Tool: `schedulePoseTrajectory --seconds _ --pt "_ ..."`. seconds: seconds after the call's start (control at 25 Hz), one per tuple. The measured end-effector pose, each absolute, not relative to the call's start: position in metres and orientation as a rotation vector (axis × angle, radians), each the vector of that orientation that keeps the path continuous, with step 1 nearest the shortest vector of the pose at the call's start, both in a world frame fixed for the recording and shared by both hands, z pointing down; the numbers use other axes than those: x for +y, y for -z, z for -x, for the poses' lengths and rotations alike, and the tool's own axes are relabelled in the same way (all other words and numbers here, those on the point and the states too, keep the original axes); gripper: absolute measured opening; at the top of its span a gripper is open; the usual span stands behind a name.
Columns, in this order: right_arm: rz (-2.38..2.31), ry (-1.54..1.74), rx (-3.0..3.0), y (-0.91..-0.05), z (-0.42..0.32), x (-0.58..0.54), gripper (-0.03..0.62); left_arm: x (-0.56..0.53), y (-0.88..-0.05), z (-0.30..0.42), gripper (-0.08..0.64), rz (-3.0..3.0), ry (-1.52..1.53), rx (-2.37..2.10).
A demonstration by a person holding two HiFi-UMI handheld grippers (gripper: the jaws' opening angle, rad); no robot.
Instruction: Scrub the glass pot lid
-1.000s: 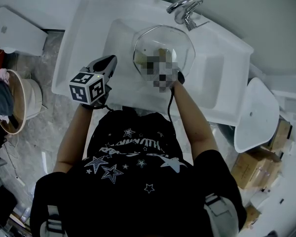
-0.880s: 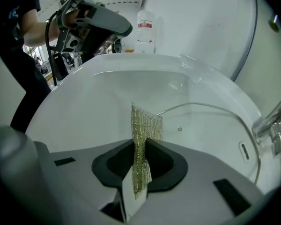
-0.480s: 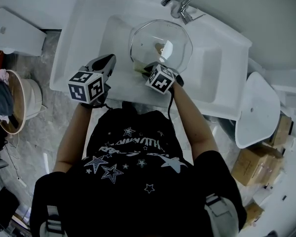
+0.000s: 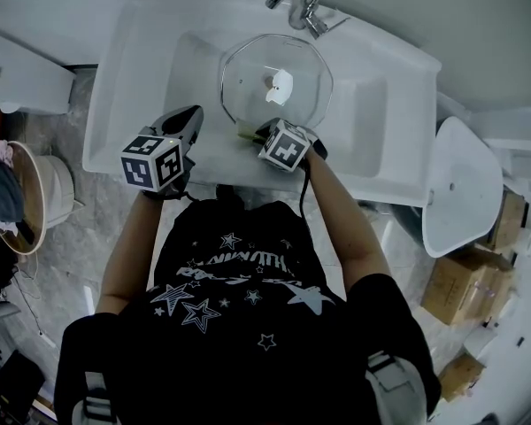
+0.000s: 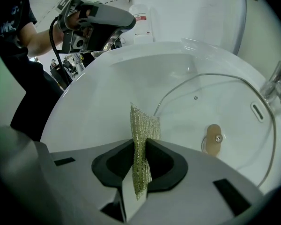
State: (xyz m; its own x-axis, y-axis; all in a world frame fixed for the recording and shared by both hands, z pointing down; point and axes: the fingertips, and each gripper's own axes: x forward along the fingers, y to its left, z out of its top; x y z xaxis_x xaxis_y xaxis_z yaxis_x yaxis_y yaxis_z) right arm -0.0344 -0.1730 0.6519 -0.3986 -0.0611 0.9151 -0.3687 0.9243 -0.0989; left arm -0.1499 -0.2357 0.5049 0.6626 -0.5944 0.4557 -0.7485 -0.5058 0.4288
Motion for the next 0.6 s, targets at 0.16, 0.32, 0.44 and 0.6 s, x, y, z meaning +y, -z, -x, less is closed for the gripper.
schedulePoseTrajectory --seconds 0.16,0.32,0.44,0.6 --pt "-0.355 -0.311 -1.963 -0.644 0.027 -0.179 0.071 -0.237 -0.505 0.145 0.008 -2.274 -0.332 -1.021" --pt "-0.425 -0.273 -1.966 -0.630 0.015 -0.198 0.069 -0.244 -0.503 0.142 0.008 -2.282 -0.332 -1.016" --pt "-0.510 -0.191 -1.924 -0.616 -0.001 -0.222 0.069 -0.249 -0.502 0.142 0.008 -2.282 -0.333 -1.017" --pt "-0.629 -0.026 -1.844 -0.597 -0.021 -0.263 0.069 -0.257 -0.500 0.141 0.008 -2.284 -0.328 -1.014"
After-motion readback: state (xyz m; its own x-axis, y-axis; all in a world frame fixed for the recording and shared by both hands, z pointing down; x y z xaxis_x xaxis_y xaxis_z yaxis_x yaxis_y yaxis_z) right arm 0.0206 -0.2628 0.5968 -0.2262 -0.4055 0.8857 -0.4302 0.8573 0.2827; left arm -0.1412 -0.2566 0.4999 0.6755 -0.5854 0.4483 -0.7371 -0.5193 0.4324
